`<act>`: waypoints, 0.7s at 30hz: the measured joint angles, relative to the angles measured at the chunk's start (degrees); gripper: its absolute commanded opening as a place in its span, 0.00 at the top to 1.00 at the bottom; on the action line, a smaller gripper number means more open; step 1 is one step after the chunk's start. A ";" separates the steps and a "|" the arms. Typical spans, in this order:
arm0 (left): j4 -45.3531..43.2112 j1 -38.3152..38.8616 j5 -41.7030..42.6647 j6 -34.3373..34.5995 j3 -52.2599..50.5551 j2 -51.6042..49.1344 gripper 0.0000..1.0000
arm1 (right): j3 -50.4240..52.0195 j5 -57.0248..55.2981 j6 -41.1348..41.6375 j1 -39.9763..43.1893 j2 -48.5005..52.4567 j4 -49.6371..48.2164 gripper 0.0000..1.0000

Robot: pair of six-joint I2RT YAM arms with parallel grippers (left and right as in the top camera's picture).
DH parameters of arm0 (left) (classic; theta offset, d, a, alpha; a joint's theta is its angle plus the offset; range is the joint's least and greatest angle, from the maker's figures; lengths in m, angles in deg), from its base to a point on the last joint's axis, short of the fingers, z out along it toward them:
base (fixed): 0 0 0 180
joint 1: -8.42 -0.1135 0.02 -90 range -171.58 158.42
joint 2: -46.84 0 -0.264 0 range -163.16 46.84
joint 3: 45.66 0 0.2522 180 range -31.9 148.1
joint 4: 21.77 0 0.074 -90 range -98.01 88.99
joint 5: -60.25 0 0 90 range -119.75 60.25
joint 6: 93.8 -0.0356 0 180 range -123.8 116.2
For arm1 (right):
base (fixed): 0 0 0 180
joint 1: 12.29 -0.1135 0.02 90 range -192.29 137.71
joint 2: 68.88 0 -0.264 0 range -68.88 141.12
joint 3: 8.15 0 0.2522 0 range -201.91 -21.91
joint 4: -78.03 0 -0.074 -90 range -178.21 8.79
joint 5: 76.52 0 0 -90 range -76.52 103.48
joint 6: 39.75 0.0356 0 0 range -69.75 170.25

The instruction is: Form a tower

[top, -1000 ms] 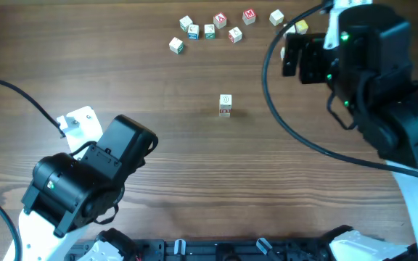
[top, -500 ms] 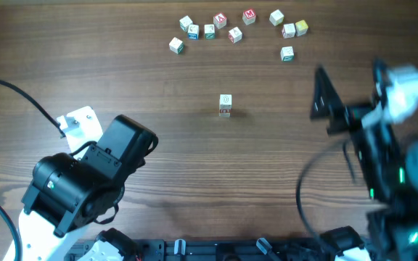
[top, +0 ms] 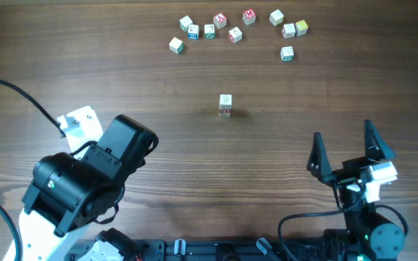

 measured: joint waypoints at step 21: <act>0.00 0.00 0.00 0.02 0.00 0.00 0.00 | 4.13 -2.84 5.29 0.07 -0.11 18.97 0.00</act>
